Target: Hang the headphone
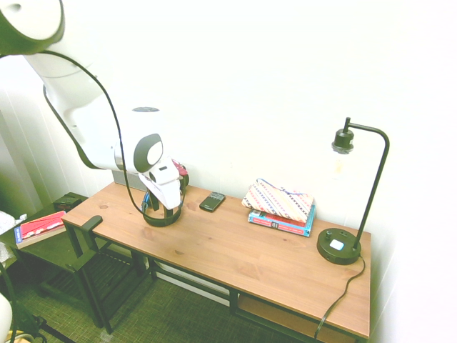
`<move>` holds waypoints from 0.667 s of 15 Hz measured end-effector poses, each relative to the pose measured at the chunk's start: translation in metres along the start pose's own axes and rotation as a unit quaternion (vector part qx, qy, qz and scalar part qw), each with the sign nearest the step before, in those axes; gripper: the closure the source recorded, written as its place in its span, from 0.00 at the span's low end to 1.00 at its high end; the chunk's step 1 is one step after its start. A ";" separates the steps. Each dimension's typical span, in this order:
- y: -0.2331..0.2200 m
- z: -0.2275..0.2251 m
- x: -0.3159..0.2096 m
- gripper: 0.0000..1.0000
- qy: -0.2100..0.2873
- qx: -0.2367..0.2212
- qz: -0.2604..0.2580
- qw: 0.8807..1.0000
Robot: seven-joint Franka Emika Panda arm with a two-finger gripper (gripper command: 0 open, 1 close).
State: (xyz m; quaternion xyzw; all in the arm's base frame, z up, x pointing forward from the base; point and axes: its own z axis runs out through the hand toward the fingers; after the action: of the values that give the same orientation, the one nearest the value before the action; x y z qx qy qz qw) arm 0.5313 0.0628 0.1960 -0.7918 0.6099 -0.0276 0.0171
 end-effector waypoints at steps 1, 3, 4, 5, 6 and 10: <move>-0.005 0.009 0.001 1.00 0.001 0.002 0.005 1.000; -0.009 0.024 0.006 1.00 -0.005 0.009 0.017 1.000; -0.008 0.029 0.008 1.00 -0.007 0.011 0.019 1.000; -0.007 0.032 0.008 1.00 -0.009 0.013 0.018 1.000; -0.007 0.035 0.009 1.00 -0.011 0.013 0.017 1.000; -0.013 0.035 0.011 1.00 -0.015 0.018 0.011 1.000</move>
State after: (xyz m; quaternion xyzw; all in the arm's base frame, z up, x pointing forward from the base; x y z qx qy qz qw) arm 0.5484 0.0556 0.1625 -0.7849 0.6177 -0.0265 0.0412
